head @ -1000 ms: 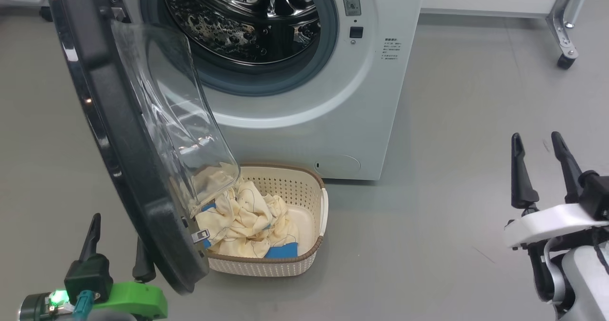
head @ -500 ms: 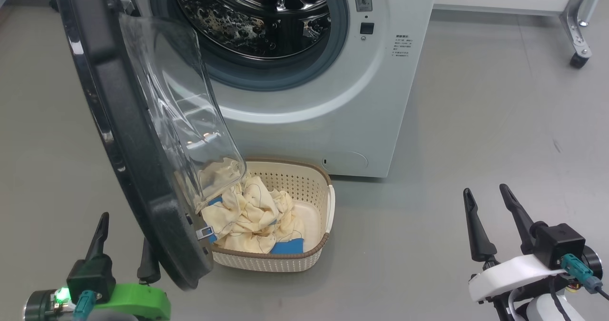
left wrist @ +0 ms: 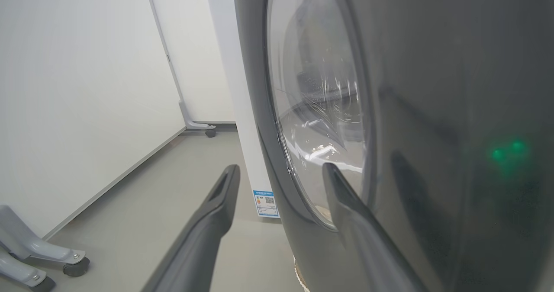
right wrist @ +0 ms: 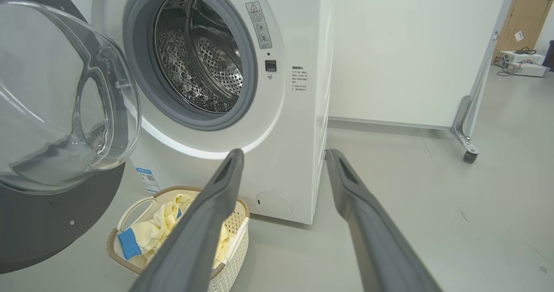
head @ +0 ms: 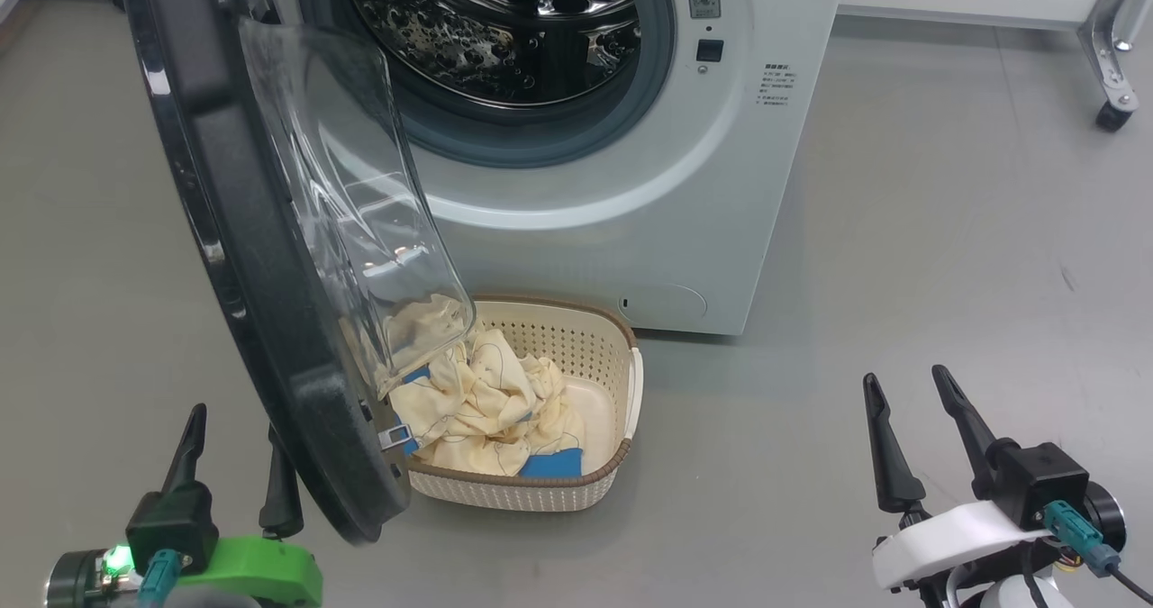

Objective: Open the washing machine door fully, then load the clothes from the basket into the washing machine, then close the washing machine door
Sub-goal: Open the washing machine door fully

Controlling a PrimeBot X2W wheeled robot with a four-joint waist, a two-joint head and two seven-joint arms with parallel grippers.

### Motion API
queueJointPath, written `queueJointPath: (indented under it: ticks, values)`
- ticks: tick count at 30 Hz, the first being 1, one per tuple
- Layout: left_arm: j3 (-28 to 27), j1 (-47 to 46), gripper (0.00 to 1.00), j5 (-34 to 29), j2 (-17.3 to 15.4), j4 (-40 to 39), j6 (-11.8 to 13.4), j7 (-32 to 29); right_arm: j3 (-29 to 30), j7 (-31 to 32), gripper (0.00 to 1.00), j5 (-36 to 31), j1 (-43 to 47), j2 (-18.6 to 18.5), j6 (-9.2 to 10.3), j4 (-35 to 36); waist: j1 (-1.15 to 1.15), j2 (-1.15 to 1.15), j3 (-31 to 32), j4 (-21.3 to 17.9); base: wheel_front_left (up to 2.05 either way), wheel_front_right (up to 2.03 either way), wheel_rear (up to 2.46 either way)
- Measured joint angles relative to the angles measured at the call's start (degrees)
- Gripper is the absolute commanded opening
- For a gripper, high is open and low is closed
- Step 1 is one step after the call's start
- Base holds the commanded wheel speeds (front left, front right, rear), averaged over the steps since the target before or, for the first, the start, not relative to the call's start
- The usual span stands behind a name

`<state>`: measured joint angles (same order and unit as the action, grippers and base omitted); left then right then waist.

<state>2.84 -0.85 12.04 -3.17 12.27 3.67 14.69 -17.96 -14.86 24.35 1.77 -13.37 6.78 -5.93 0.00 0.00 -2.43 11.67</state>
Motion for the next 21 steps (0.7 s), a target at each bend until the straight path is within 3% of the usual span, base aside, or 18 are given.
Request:
queueJointPath:
  ticks: [2, 3, 5, 6, 7, 8, 21]
  values:
    - [0.0, 0.0, 1.00, 0.0, 0.0, 0.0, 0.0, 0.0, 0.1, 0.0, 1.00, -0.4, 0.3, 0.4, 0.00, 0.0, 0.00, 0.00, 0.0, 0.1, 0.00, 0.00, 0.00]
    - [0.0, 0.0, 0.50, 0.0, 0.0, 0.1, 0.0, 0.0, 0.1, 0.0, 1.00, -0.5, 0.3, 0.5, 0.00, 0.0, 0.00, 0.00, 0.1, 0.1, 0.00, 0.00, 0.00]
    - [0.0, 0.0, 0.40, 0.0, 0.0, 0.2, 0.0, 0.0, 0.3, 0.0, 1.00, -0.8, 0.3, 0.7, 0.00, 0.0, 0.00, 0.00, 0.1, 0.2, 0.00, 0.00, 0.00]
    - [0.0, 0.0, 0.29, 0.0, 0.1, 0.2, 0.0, 0.0, 0.4, 0.0, 1.00, -0.9, 0.3, 0.8, 0.00, 0.0, 0.00, 0.00, 0.2, 0.2, 0.00, 0.00, 0.00]
    - [0.0, 0.0, 0.04, 0.0, 0.1, 0.2, 0.0, 0.0, 0.5, 0.0, 1.00, -0.9, 0.3, 0.8, -0.01, 0.0, 0.00, 0.00, 0.3, 0.2, 0.00, 0.00, 0.00]
    - [0.0, 0.0, 0.00, 0.0, 0.1, 0.3, 0.0, 0.0, 0.5, 0.0, 1.00, -1.1, 0.4, 0.8, -0.03, 0.0, 0.00, 0.00, 0.3, 0.3, 0.00, 0.00, 0.00]
    - [-0.5, 0.0, 0.00, -0.9, 0.1, 0.4, 0.0, 0.0, 1.1, 0.0, 1.00, -2.7, 2.3, 2.2, -0.66, 0.0, 0.00, 0.00, 0.9, 0.6, 0.00, 0.00, 0.00]
